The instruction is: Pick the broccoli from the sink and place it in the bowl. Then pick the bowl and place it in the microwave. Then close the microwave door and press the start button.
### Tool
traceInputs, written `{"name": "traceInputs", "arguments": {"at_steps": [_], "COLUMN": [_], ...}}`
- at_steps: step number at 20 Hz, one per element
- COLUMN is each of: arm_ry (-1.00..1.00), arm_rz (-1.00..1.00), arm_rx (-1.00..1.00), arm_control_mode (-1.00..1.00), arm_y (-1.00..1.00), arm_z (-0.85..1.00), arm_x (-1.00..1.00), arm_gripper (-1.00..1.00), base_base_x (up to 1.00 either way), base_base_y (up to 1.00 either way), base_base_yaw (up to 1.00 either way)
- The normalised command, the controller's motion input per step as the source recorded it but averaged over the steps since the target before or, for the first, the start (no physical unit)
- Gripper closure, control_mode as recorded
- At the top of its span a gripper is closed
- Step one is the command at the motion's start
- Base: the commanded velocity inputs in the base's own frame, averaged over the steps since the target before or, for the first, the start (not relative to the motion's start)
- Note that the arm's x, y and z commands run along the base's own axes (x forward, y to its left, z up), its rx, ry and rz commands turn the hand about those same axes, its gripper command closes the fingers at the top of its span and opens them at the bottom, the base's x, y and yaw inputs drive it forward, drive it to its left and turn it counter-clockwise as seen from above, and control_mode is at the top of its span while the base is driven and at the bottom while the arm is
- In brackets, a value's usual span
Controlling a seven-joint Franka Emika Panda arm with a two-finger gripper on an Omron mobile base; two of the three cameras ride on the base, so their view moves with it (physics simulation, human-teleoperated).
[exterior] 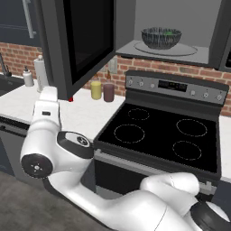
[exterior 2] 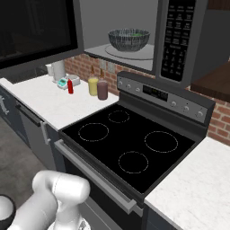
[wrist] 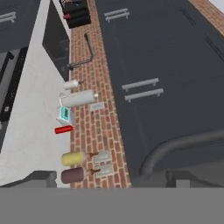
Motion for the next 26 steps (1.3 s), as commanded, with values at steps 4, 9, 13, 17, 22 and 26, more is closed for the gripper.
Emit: {"name": "traceInputs", "arguments": {"at_steps": [4, 9, 13, 17, 22, 26], "arm_ry": [0.0, 0.0, 0.0, 0.0, 0.0, 0.0], "arm_rz": [-0.05, -0.07, -0.09, -0.1, -0.08, -0.05], "arm_rx": [-0.05, -0.04, -0.02, 0.0, 0.0, 0.0], "arm_control_mode": [-1.0, -1.0, -1.0, -1.0, -1.0, -1.0], "arm_y": [0.38, 0.51, 0.16, -0.01, -0.33, -0.4], "arm_z": [-0.05, -0.13, 0.0, 0.0, 0.0, 0.0], "arm_x": [0.67, 0.62, 0.43, 0.28, 0.02, 0.11], "arm_gripper": [-1.0, -1.0, -1.0, -1.0, -1.0, -1.0], "base_base_x": [0.0, 0.0, 0.0, 0.0, 0.0, 0.0], "base_base_y": [0.0, 0.0, 0.0, 0.0, 0.0, 0.0], "base_base_yaw": [0.0, 0.0, 0.0, 0.0, 0.0, 0.0]}}
